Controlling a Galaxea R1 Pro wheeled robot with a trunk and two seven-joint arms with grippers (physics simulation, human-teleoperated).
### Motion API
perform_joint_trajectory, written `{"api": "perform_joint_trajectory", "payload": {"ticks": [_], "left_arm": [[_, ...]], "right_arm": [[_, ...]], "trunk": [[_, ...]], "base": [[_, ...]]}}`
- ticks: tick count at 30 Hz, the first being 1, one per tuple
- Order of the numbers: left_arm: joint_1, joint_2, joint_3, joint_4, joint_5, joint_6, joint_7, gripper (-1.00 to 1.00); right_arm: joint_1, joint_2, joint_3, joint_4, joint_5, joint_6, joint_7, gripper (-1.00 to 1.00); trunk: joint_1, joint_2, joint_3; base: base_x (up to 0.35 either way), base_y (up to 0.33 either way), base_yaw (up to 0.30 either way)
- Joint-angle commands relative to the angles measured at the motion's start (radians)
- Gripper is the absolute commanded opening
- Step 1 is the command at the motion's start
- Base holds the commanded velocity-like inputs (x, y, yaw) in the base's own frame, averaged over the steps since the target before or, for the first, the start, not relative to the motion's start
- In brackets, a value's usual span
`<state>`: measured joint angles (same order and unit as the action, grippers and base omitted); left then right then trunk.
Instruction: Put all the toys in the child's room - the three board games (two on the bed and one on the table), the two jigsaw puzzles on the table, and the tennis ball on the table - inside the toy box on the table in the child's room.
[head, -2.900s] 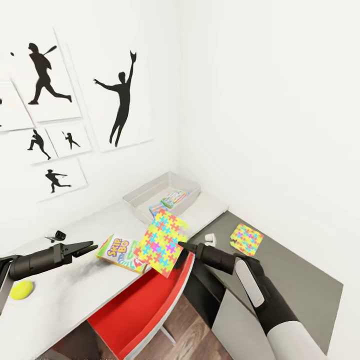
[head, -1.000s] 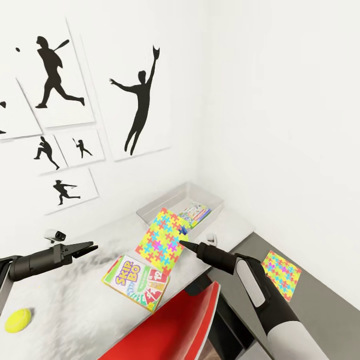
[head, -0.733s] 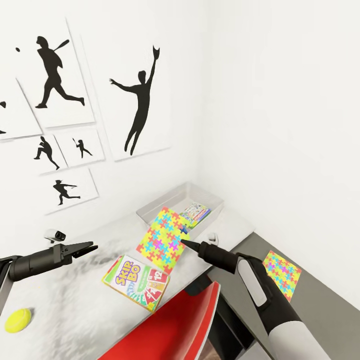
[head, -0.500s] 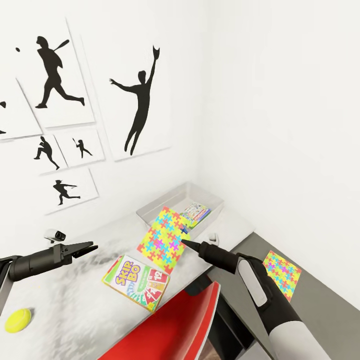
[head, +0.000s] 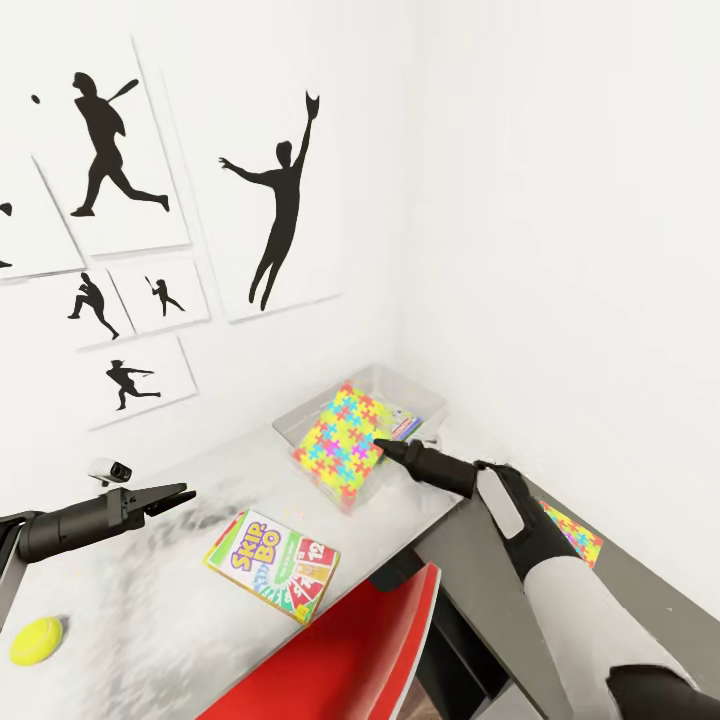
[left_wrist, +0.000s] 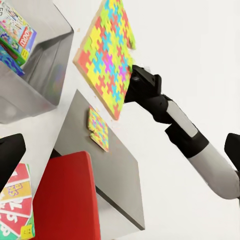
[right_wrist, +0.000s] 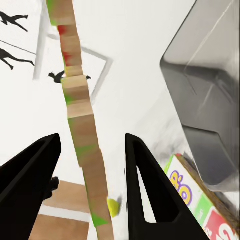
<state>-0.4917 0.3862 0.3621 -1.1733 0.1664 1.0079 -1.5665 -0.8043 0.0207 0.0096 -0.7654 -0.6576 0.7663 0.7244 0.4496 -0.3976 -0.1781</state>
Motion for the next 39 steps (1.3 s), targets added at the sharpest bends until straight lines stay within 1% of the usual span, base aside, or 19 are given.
{"api": "perform_joint_trajectory", "payload": {"ticks": [1, 2, 3, 4, 6, 7, 10, 12, 13, 15, 18, 24, 29, 35, 39], "left_arm": [[-0.001, 0.0, 0.0, 0.0, -0.001, 0.011, -0.004, 1.0], [-0.001, 0.0, 0.0, 0.0, -0.001, 0.011, -0.004, 1.0], [-0.001, 0.0, 0.0, 0.0, -0.001, 0.011, -0.004, 1.0], [-0.001, 0.0, 0.0, 0.0, -0.001, 0.011, -0.004, 1.0], [-0.001, 0.0, 0.0, 0.0, -0.001, 0.011, -0.004, 1.0], [-0.001, 0.0, 0.0, 0.0, -0.001, 0.011, -0.004, 1.0], [-0.001, 0.0, 0.0, 0.0, -0.001, 0.011, -0.004, 1.0], [-0.001, 0.0, 0.0, 0.0, -0.001, 0.011, -0.004, 1.0], [-0.001, 0.0, 0.0, 0.0, -0.001, 0.011, -0.004, 1.0], [-0.001, 0.0, 0.0, 0.001, -0.001, 0.011, -0.004, 1.0], [-0.001, 0.0, 0.0, 0.001, -0.001, 0.011, -0.004, 1.0], [-0.001, 0.0, 0.0, 0.001, -0.001, 0.011, -0.004, 1.0], [-0.001, 0.0, 0.0, 0.001, -0.001, 0.011, -0.004, 1.0], [-0.001, 0.0, 0.0, 0.001, -0.001, 0.011, -0.004, 1.0], [-0.001, 0.0, 0.0, 0.001, 0.0, 0.011, -0.004, 1.0]], "right_arm": [[-0.064, 0.0, -0.003, 0.078, -0.003, 0.01, -0.022, -1.0], [-0.094, 0.001, -0.004, 0.116, -0.003, 0.011, -0.035, -1.0], [-0.152, 0.002, -0.005, 0.19, -0.003, 0.012, -0.065, -1.0], [-0.179, 0.003, -0.006, 0.224, -0.003, 0.013, -0.082, -1.0], [-0.269, 0.007, -0.008, 0.324, -0.004, 0.014, -0.155, -1.0], [-0.287, 0.007, -0.008, 0.339, -0.004, 0.014, -0.175, -1.0], [-0.363, 0.01, -0.012, 0.389, -0.007, 0.016, -0.312, -1.0], [-0.393, 0.012, -0.025, 0.399, -0.009, 0.015, -0.396, -1.0], [-0.402, 0.013, -0.035, 0.4, -0.01, 0.016, -0.422, -1.0], [-0.408, 0.014, -0.054, 0.398, -0.011, 0.017, -0.445, -1.0], [-0.413, 0.012, -0.076, 0.395, -0.011, 0.021, -0.46, -1.0], [-0.413, 0.012, -0.079, 0.395, -0.011, 0.021, -0.461, -1.0], [-0.414, 0.004, -0.101, 0.394, -0.012, 0.023, -0.465, -1.0], [-0.419, 0.003, -0.112, 0.394, -0.012, 0.022, -0.474, -1.0], [-0.448, 0.007, -0.114, 0.399, -0.011, 0.02, -0.479, -1.0]], "trunk": [[0.0, -0.002, -0.002], [0.0, -0.002, -0.002], [0.0, -0.002, -0.002], [0.0, -0.002, -0.002], [0.0, -0.002, -0.002], [0.0, -0.002, -0.002], [0.0, -0.002, -0.002], [0.0, -0.002, -0.002], [0.0, -0.002, -0.002], [0.0, -0.002, -0.002], [0.0, -0.002, -0.002], [0.0, -0.002, -0.002], [0.0, -0.002, -0.007], [0.0, -0.002, -0.017], [0.0, -0.002, -0.023]], "base": [[0.0, 0.0, 0.0], [0.0, 0.0, 0.0], [0.0, 0.0, 0.0], [0.0, 0.0, 0.0], [0.0, 0.0, 0.0], [0.0, 0.0, 0.0], [0.0, 0.0, 0.0], [0.0, 0.0, 0.0], [0.0, 0.0, 0.0], [0.0, 0.0, 0.0], [0.0, 0.0, 0.0], [0.0, 0.0, 0.0], [0.0, 0.0, 0.0], [0.0, 0.0, 0.0], [0.0, 0.0, 0.0]]}}
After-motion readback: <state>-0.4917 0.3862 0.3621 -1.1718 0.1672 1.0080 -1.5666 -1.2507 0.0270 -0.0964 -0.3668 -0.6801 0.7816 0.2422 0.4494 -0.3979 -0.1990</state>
